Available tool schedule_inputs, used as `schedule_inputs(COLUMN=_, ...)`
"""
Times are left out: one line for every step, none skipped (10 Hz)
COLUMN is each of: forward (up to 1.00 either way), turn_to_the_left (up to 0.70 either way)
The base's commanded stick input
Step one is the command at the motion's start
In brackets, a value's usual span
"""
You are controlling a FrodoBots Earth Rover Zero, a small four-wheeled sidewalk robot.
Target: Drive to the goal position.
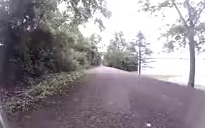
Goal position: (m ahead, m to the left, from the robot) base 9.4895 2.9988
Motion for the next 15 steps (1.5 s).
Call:
schedule_inputs(forward=0.70, turn_to_the_left=0.02)
schedule_inputs(forward=0.70, turn_to_the_left=0.02)
schedule_inputs(forward=0.70, turn_to_the_left=0.02)
schedule_inputs(forward=0.70, turn_to_the_left=0.02)
schedule_inputs(forward=0.70, turn_to_the_left=0.02)
schedule_inputs(forward=0.70, turn_to_the_left=0.02)
schedule_inputs(forward=0.70, turn_to_the_left=0.02)
schedule_inputs(forward=0.70, turn_to_the_left=0.02)
schedule_inputs(forward=0.70, turn_to_the_left=0.02)
schedule_inputs(forward=0.70, turn_to_the_left=0.02)
schedule_inputs(forward=0.70, turn_to_the_left=0.02)
schedule_inputs(forward=0.70, turn_to_the_left=0.02)
schedule_inputs(forward=0.70, turn_to_the_left=0.02)
schedule_inputs(forward=0.70, turn_to_the_left=0.02)
schedule_inputs(forward=0.70, turn_to_the_left=0.02)
